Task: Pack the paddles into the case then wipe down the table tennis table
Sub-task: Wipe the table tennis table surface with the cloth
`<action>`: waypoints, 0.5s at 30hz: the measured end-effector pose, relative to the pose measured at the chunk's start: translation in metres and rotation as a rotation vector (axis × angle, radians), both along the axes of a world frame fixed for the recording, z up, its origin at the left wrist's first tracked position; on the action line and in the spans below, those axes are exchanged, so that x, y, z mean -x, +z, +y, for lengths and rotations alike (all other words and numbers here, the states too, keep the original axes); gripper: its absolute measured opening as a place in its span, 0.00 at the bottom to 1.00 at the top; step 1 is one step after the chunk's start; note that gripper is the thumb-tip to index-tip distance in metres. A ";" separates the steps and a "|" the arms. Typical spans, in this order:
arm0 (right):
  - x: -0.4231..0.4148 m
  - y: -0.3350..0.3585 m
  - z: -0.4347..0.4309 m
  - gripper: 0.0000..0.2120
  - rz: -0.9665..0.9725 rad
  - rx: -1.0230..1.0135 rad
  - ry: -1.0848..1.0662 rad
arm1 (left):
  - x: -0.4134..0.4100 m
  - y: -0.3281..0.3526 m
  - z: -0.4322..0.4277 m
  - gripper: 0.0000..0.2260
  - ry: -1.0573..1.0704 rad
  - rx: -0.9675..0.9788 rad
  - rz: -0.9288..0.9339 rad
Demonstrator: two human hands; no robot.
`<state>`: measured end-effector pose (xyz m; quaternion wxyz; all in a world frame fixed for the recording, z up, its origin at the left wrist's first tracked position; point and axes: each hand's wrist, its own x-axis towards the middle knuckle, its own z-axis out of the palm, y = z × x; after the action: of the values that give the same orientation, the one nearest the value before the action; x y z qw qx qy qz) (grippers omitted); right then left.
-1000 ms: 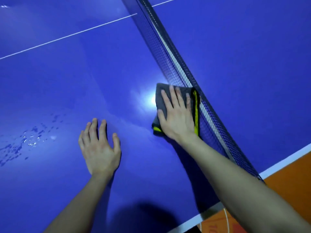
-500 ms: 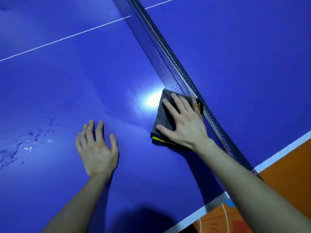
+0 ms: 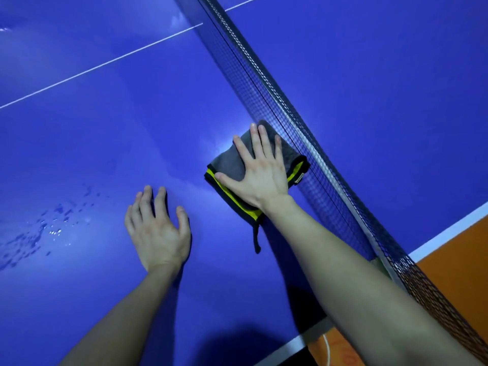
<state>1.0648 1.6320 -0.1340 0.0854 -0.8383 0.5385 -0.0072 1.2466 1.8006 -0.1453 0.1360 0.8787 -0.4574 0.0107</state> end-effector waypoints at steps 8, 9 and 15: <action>0.084 0.008 0.114 0.49 0.033 -0.077 -0.152 | 0.002 0.000 0.000 0.26 -0.003 -0.023 0.015; 0.078 0.008 0.106 0.50 0.064 -0.082 -0.153 | 0.002 -0.001 0.000 0.26 -0.001 -0.022 0.013; -0.036 0.008 -0.036 0.51 0.018 -0.077 -0.221 | 0.001 -0.002 0.000 0.26 -0.007 0.002 -0.005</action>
<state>1.1006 1.5961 -0.1257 0.1112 -0.7700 0.6282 0.0118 1.2453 1.8007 -0.1470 0.1360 0.8770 -0.4606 0.0129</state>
